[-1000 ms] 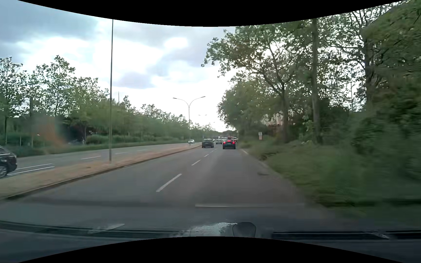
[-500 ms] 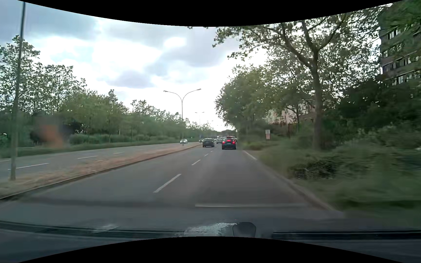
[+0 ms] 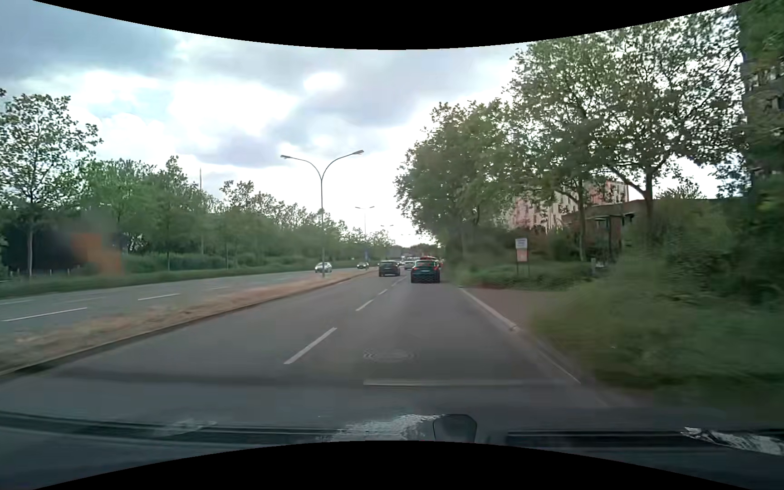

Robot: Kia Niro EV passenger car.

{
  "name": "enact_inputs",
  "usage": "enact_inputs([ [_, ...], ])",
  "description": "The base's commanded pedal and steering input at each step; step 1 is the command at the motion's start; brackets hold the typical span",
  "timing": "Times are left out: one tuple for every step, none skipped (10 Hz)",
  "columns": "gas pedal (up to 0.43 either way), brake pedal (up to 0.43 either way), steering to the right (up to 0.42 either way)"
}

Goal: Follow the waypoints while adhering to traffic rules and regulations

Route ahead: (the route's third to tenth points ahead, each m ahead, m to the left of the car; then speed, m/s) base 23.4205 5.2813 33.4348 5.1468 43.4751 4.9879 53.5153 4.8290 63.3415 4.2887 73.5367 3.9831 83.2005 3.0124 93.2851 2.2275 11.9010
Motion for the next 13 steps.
enact_inputs([
  [0.0, 0.189, 0.002],
  [0.0, 0.22, 0.003],
  [0.0, 0.232, 0.006],
  [0.0, 0.232, 0.006],
  [0.0, 0.232, 0.003],
  [0.0, 0.244, 0.002],
  [0.0, 0.244, 0.003],
  [0.0, 0.25, 0.004],
  [0.0, 0.25, 0.004],
  [0.0, 0.25, 0.004],
  [0.0, 0.244, 0.002],
  [0.0, 0.238, 0.002],
  [0.0, 0.207, 0.002],
])
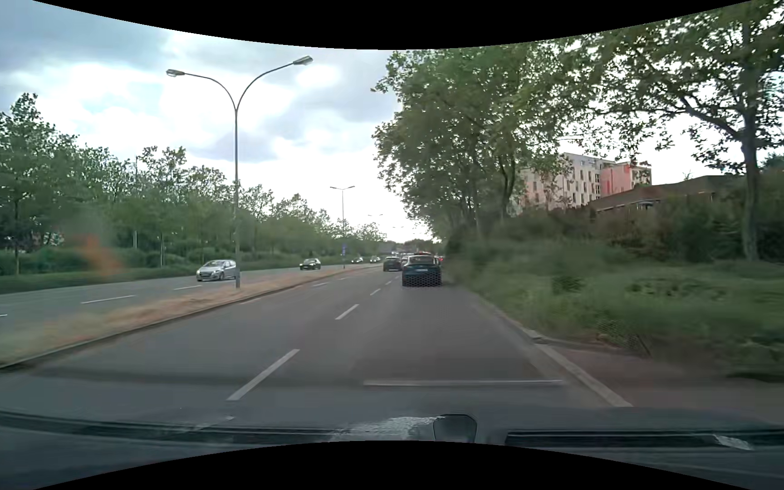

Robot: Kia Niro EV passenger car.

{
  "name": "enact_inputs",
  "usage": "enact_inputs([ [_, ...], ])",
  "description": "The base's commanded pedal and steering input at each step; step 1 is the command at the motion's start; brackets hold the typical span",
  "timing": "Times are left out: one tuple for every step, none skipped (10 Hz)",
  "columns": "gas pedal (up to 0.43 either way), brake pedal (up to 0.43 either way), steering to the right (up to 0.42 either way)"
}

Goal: Follow the waypoints while adhering to traffic rules and regulations

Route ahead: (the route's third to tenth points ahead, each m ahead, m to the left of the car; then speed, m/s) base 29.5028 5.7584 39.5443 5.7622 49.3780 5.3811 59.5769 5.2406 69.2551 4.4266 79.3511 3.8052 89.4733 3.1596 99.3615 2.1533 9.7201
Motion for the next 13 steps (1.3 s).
enact_inputs([
  [0.0, 0.183, 0.002],
  [0.0, 0.171, 0.002],
  [0.0, 0.165, 0.002],
  [0.0, 0.165, 0.002],
  [0.0, 0.165, 0.002],
  [0.0, 0.165, 0.002],
  [0.0, 0.165, 0.002],
  [0.0, 0.165, 0.002],
  [0.0, 0.165, 0.002],
  [0.0, 0.165, 0.002],
  [0.0, 0.165, 0.002],
  [0.0, 0.165, 0.002],
  [0.0, 0.165, 0.002],
])
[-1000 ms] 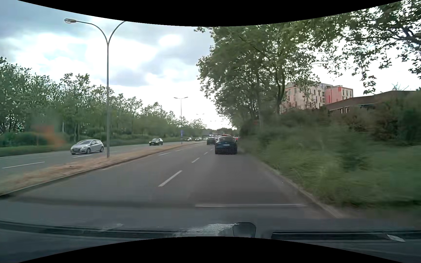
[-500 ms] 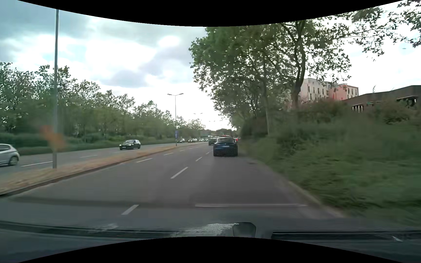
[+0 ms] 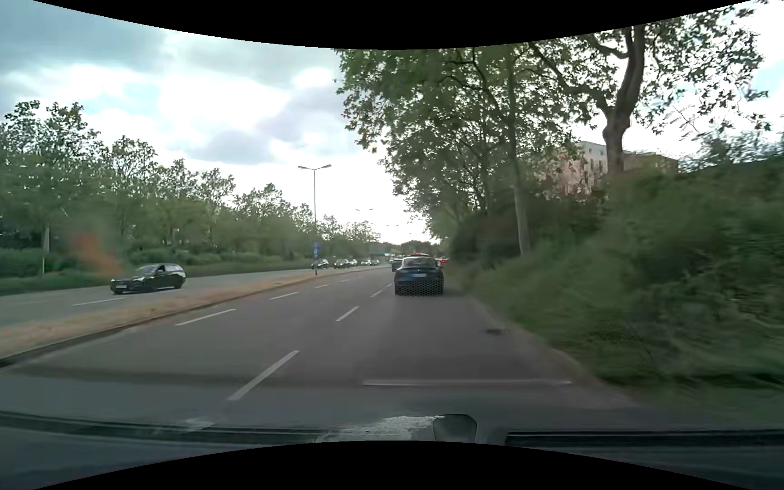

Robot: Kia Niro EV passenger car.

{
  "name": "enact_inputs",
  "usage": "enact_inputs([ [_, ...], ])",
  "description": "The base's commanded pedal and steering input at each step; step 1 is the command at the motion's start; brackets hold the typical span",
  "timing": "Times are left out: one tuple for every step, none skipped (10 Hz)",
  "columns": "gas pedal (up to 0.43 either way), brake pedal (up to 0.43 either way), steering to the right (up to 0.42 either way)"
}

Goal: Follow the waypoints while adhering to traffic rules and regulations

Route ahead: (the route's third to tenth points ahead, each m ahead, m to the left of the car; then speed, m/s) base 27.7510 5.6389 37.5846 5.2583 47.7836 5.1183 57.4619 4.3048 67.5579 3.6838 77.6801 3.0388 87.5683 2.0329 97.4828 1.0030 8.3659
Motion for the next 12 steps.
enact_inputs([
  [0.0, 0.165, 0.002],
  [0.0, 0.165, 0.002],
  [0.0, 0.165, 0.002],
  [0.0, 0.165, 0.002],
  [0.0, 0.165, 0.002],
  [0.0, 0.165, 0.002],
  [0.0, 0.104, 0.002],
  [0.0, 0.037, 0.002],
  [0.0, 0.0, 0.002],
  [0.0, 0.0, 0.002],
  [0.0, 0.0, 0.002],
  [0.0, 0.0, 0.001],
])
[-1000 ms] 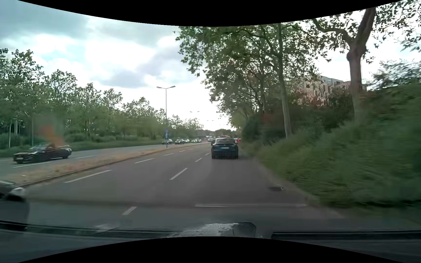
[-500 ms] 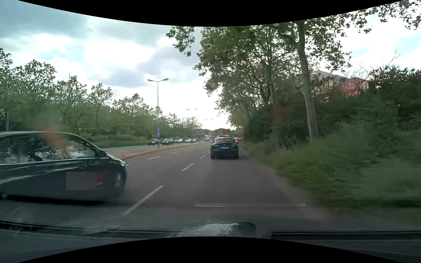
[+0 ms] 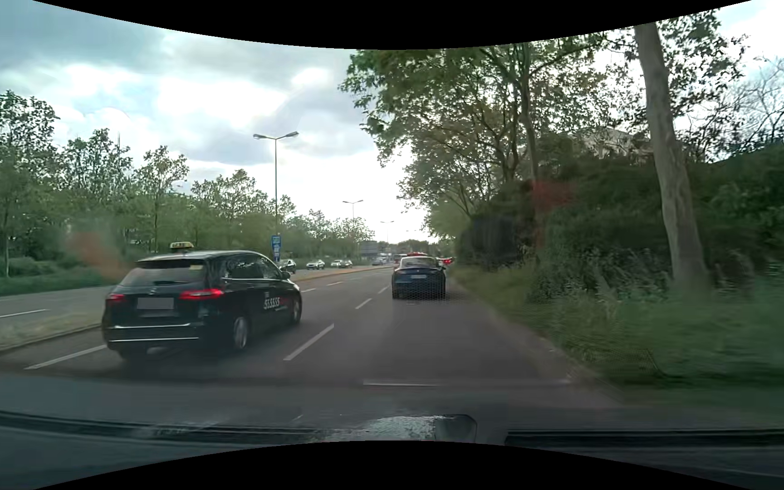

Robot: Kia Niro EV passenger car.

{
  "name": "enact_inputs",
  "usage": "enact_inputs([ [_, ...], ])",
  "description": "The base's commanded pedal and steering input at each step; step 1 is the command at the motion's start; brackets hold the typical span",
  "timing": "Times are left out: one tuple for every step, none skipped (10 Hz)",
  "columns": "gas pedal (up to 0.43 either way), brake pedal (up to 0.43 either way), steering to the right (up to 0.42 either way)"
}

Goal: Follow the waypoints while adhering to traffic rules and regulations

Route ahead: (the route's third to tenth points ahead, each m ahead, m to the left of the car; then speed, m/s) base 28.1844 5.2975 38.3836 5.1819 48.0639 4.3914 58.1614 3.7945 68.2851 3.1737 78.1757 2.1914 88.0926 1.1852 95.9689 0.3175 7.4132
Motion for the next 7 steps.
enact_inputs([
  [0.0, 0.0, 0.001],
  [0.0, 0.0, 0.001],
  [0.0, 0.0, 0.001],
  [0.0, 0.0, 0.001],
  [0.0, 0.0, 0.001],
  [0.0, 0.0, 0.001],
  [0.0, 0.0, 0.001],
])
